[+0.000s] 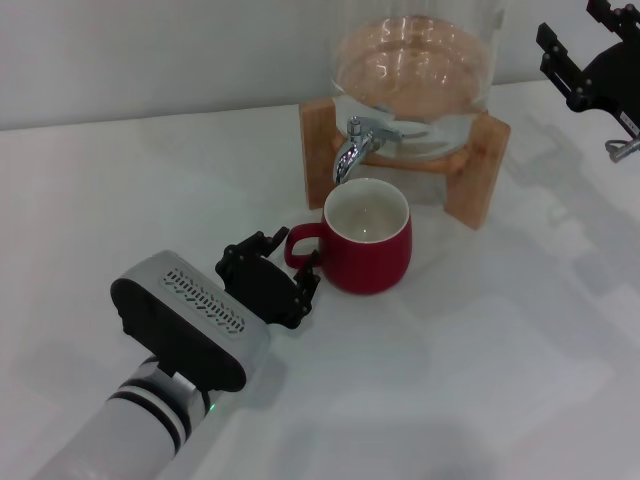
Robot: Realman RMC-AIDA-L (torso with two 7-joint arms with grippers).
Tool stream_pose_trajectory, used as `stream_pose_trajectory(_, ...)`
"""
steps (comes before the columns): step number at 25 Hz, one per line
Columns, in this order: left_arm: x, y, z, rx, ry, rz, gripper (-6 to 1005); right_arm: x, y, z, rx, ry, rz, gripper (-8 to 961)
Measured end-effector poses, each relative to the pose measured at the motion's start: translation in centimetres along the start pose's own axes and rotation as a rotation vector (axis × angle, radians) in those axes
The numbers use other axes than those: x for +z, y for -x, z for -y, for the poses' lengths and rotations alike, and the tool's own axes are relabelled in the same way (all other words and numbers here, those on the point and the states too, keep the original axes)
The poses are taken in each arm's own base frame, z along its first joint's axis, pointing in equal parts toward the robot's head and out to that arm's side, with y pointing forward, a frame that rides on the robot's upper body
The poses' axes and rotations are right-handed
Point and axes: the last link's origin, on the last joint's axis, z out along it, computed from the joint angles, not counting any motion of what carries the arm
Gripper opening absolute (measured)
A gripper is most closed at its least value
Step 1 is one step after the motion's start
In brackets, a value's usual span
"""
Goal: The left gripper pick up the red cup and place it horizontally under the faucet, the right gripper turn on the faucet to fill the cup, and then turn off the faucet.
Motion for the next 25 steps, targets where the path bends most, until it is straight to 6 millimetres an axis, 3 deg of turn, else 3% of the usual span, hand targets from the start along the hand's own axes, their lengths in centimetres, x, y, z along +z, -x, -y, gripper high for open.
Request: stream_pose_trajectory(25, -0.53, 0.69, 0.54, 0.034, -0.037, 0.022, 421, -0.78, -0.37, 0.2, -0.001, -0.007, -0.018, 633)
